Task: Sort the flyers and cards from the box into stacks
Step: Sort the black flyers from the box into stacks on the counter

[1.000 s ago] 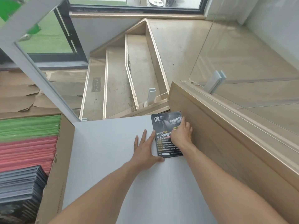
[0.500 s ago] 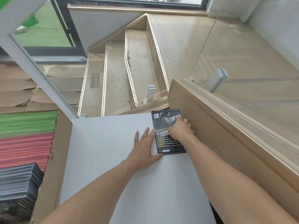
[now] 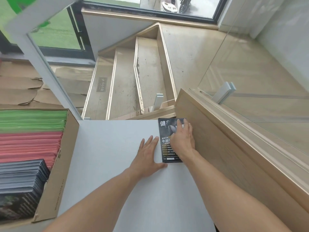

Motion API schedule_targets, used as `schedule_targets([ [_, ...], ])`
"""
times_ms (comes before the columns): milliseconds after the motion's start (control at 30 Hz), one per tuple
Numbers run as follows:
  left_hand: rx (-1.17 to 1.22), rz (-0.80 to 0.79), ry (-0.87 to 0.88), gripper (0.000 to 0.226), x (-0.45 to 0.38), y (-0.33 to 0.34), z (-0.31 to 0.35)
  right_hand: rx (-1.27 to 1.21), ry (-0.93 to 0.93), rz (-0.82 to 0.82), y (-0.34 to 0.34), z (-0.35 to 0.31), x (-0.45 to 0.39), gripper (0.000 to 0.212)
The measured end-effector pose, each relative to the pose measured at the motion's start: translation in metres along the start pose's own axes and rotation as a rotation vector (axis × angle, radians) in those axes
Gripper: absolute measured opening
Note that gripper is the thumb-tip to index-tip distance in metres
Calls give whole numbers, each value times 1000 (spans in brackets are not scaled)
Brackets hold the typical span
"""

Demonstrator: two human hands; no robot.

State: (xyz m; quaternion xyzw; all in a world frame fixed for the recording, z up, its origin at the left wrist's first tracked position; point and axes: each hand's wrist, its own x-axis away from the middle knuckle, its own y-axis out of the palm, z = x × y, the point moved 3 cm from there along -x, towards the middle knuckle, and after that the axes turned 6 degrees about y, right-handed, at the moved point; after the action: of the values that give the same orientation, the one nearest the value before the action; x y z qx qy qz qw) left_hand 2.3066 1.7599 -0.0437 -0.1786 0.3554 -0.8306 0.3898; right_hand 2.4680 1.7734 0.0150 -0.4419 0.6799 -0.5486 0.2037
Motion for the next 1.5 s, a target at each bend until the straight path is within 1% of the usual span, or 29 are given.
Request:
schedule_targets([
  [100,39,9,-32,113,11,1,-5,-22,-170,2,4,-19,29,58],
  [167,119,35,-76,103,22,-1,-5,-77,-248,-1,7,-30,47,50],
  [200,190,82,-122,95,28,-5,-3,-146,-272,9,6,-37,55,46],
  [233,287,164,-183,83,36,-14,-1,-231,-291,28,4,-45,63,41],
  [300,508,404,-280,53,57,-41,7,-403,-324,82,-4,-66,80,33],
  [333,575,529,-290,41,71,-58,11,-481,-339,101,-6,-78,89,31],
  [367,591,638,-284,32,88,-76,16,-546,-359,102,-8,-91,100,31],
  [433,559,809,-235,25,126,-111,23,-621,-420,70,-6,-119,124,31],
  [533,388,1032,-131,22,185,-158,18,-632,-572,-14,10,-158,175,30],
  [600,244,1150,-150,21,223,-184,4,-595,-721,-43,24,-182,211,31],
  [667,81,1213,-245,24,256,-205,-16,-506,-886,-49,41,-202,243,33],
  [733,-110,1172,-406,34,286,-219,-44,-358,-1068,-45,60,-221,270,38],
  [767,-211,1110,-476,40,297,-221,-58,-278,-1124,-57,69,-228,278,43],
  [833,-333,939,-576,53,310,-218,-81,-135,-1155,-76,82,-236,287,53],
  [900,-363,802,-599,61,323,-208,-99,-22,-1138,-60,90,-242,295,60],
  [967,-404,732,-552,63,333,-199,-106,34,-1114,23,93,-243,301,60],
  [1033,-416,720,-524,64,338,-196,-107,55,-1104,104,96,-242,306,55],
  [1167,-421,700,-518,67,343,-193,-106,86,-1091,202,104,-238,312,49],
  [1300,-392,722,-499,69,346,-190,-105,101,-1136,301,105,-236,316,45],
  [1400,-383,723,-496,70,348,-188,-105,154,-1118,346,106,-237,319,48],
  [1500,-392,684,-500,72,349,-189,-105,174,-1085,333,106,-237,322,52],
])
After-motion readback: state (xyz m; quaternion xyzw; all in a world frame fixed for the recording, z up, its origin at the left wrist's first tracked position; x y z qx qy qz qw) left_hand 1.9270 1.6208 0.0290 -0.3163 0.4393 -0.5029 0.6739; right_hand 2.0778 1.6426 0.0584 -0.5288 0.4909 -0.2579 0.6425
